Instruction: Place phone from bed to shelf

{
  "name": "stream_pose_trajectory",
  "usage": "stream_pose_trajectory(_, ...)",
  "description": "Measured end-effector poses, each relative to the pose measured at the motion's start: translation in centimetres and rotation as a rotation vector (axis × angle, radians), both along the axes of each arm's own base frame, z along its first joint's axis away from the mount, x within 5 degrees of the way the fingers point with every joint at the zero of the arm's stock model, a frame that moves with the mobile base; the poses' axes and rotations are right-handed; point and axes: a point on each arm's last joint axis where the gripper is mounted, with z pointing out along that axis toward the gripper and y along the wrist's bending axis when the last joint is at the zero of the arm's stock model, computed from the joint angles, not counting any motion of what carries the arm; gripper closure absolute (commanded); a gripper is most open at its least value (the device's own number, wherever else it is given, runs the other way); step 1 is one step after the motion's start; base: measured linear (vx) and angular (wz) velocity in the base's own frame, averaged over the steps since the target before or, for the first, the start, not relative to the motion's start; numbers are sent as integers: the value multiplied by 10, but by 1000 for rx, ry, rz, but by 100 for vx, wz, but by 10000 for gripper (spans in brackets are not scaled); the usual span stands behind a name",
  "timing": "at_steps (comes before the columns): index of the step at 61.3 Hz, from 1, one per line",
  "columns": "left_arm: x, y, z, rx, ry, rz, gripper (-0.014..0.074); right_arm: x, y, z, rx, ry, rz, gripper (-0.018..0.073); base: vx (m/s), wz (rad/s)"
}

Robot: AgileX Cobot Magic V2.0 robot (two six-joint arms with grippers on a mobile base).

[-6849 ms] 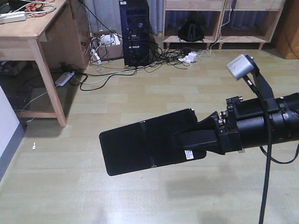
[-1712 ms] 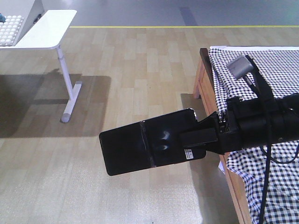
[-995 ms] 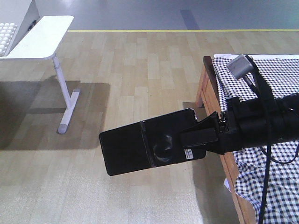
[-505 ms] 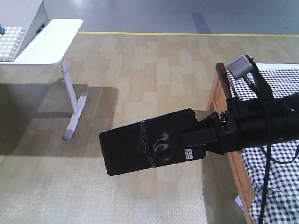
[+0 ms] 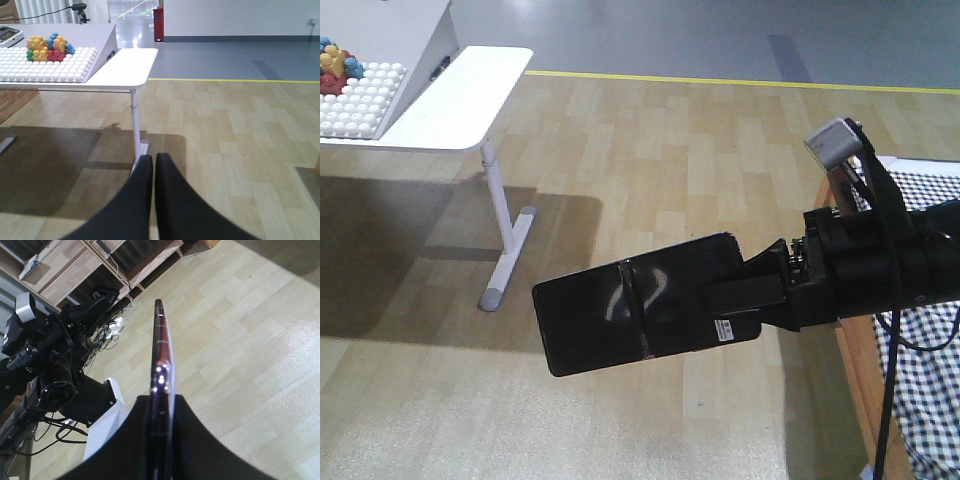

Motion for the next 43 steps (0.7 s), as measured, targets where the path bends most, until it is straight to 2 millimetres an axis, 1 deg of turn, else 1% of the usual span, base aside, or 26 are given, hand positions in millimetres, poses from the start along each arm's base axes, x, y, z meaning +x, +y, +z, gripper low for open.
stream_pose_trajectory(43, 0, 0, 0, 0, 0, 0, 596, 0, 0, 0, 0, 0, 0, 561, 18, 16)
